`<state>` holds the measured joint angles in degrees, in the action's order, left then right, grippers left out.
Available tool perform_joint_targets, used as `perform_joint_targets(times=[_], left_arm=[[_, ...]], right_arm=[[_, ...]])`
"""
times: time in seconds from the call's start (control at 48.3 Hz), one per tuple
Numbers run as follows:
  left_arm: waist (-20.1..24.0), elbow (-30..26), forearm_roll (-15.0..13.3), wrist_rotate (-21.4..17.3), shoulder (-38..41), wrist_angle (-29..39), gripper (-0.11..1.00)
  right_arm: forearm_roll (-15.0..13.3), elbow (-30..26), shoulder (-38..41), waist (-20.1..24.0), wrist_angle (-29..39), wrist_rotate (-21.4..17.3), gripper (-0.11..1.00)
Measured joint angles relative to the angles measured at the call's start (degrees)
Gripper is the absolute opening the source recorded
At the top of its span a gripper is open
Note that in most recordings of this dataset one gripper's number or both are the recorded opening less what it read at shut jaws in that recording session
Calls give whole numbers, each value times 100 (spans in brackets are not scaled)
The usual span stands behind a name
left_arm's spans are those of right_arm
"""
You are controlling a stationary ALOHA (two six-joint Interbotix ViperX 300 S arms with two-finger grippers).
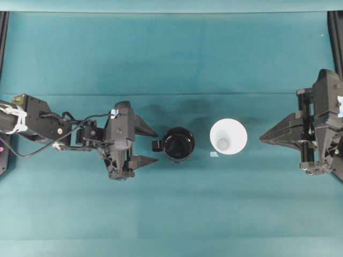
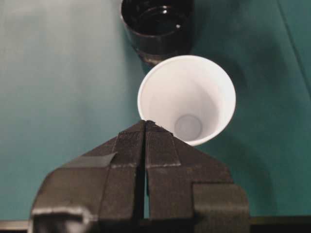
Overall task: Put the paper cup into the moved cup holder.
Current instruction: 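Open the left gripper and pull it back left from the holder, then move the open right gripper over the white paper cup rim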
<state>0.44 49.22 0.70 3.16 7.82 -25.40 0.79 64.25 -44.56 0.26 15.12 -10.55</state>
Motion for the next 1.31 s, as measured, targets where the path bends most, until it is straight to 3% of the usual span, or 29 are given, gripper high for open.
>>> perform_joint_targets(times=[0.684, 1.119, 1.305], left_arm=[[0, 861, 9, 0, -2074, 1169, 81], [-9, 1090, 0, 0, -2610, 1371, 81], [-9, 1099, 0, 0, -2637, 1371, 81]], right_arm=[[0, 0, 0, -26, 149, 0, 1], [-9, -70, 9, -272, 158, -149, 1], [0, -158, 123, -466, 404, -413, 13]])
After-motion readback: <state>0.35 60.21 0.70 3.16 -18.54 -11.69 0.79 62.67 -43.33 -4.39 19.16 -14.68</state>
